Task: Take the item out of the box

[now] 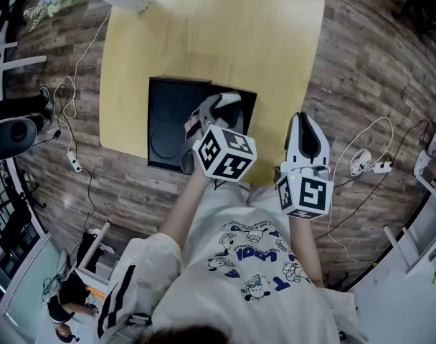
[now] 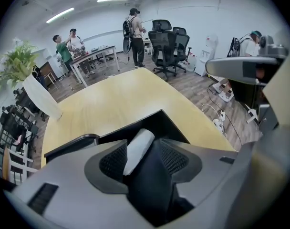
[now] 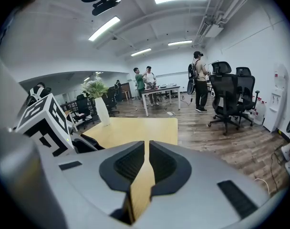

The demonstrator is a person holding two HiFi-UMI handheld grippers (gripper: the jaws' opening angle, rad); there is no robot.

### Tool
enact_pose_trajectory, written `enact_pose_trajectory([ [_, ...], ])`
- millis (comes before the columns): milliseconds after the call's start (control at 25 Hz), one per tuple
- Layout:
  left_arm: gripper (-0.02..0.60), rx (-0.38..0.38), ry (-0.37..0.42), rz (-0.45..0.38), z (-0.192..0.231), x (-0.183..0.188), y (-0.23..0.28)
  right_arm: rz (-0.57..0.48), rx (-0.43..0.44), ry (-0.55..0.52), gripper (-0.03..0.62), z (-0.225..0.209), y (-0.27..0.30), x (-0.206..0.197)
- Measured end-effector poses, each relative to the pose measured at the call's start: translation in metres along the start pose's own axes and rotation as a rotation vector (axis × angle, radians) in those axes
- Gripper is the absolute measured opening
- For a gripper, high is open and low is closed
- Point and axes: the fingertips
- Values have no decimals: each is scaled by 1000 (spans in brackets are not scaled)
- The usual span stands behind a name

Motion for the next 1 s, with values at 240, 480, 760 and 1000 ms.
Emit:
enact_pose_trajectory([
  [240, 209, 50, 54, 41, 3, 3, 10, 15, -1, 3, 46, -4, 2, -4],
  [480, 209, 64, 139, 121, 0, -3, 20, 26, 0, 5, 46, -6, 6, -7],
  [760, 209, 103, 190, 156, 0, -7, 25, 42, -7, 10, 46, -12, 11, -11],
  [1000, 202, 93, 299, 233, -3, -19, 28, 45, -9, 20, 46, -9, 14, -12],
])
Point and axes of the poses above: the fingertips, and each gripper's own axes: y forward along the fingers, z to its left, x out of its top, and after that the axes turned 5 degrees about -z, right-handed
